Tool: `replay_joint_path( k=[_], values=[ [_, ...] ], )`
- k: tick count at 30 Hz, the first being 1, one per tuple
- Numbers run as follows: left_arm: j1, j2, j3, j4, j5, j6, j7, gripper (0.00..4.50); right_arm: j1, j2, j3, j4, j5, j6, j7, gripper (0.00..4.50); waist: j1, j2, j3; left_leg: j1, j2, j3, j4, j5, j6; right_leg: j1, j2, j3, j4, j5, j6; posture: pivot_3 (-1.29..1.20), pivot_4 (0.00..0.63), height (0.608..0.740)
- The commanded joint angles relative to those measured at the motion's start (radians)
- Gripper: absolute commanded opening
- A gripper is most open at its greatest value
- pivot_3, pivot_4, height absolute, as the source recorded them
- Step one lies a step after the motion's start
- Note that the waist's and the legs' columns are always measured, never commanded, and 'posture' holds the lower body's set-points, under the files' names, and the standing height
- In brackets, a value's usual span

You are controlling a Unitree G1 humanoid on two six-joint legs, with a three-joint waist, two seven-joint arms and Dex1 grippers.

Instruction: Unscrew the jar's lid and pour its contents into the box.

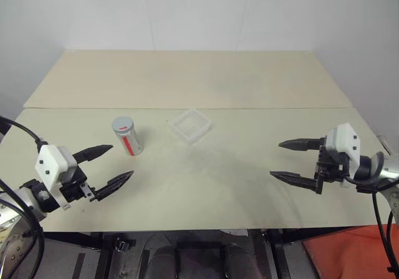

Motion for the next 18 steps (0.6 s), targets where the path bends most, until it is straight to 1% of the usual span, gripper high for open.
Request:
replay_joint_path(
  k=[1,8,11,14,18],
  values=[
    [-0.002,-0.001,0.028,-0.023,-0.002,-0.019,0.005,4.47,-0.021,-0.006,-0.017,-0.008,0.004,-0.023,0.005,4.50,0.000,0.000,0.000,0.000,0.000,0.000,0.000,0.000,0.000,0.000,0.000,0.000,0.000,0.000,0.000,0.00,0.150,0.740],
    [-0.001,-0.012,0.018,-0.028,0.003,-0.024,0.019,4.47,-0.023,-0.005,-0.016,-0.004,0.004,-0.027,0.010,4.50,0.000,0.000,0.000,0.000,0.000,0.000,0.000,0.000,0.000,0.000,0.000,0.000,0.000,0.000,0.000,0.00,0.150,0.740],
    [-0.028,-0.043,-0.006,-0.032,0.008,-0.015,0.075,4.47,-0.025,-0.004,-0.014,-0.002,0.004,-0.030,0.013,4.50,0.001,0.000,0.000,0.000,0.000,0.000,0.000,0.000,0.000,0.000,0.000,0.000,0.000,0.000,0.000,0.00,0.150,0.740],
    [-0.015,-0.085,-0.022,-0.052,0.050,-0.016,0.148,4.47,-0.030,-0.001,-0.006,-0.001,0.001,-0.033,0.012,4.50,0.000,0.000,0.000,0.000,0.000,0.000,0.000,0.000,0.000,0.000,0.000,0.000,0.000,0.000,0.000,0.00,0.150,0.740],
    [0.027,-0.203,-0.041,-0.133,0.084,0.005,0.303,4.47,-0.046,0.000,0.004,0.008,-0.002,-0.038,0.012,4.50,-0.002,0.000,0.000,0.000,0.000,0.000,0.000,0.000,0.000,0.000,0.000,0.000,0.000,0.000,0.000,0.00,0.150,0.740]
  ],
)
